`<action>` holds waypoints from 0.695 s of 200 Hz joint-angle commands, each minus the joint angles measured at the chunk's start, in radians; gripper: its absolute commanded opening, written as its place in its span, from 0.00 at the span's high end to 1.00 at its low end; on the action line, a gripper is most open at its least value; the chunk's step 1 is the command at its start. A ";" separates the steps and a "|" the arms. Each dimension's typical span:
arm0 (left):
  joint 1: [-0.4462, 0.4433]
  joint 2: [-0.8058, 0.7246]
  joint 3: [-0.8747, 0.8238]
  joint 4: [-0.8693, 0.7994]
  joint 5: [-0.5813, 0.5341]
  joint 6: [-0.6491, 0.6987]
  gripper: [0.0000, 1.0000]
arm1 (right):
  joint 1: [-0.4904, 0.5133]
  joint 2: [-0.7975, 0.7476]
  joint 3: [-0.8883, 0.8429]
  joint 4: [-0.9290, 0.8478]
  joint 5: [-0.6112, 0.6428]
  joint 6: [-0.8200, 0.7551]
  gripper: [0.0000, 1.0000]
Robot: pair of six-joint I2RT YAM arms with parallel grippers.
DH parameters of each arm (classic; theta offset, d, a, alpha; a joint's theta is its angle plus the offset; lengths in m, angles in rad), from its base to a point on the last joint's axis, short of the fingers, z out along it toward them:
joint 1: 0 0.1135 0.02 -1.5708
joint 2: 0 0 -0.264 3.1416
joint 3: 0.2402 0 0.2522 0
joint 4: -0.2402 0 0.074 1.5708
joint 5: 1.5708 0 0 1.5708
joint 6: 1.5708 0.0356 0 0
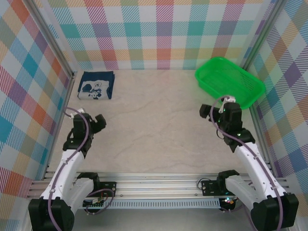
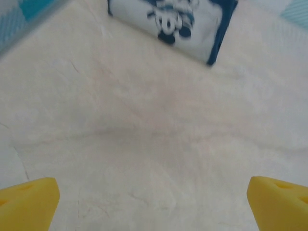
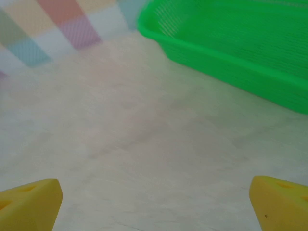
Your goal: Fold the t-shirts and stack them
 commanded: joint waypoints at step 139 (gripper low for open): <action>0.008 0.592 -0.228 1.180 -0.067 0.190 0.00 | -0.127 0.638 -0.288 1.148 -0.066 -0.292 0.00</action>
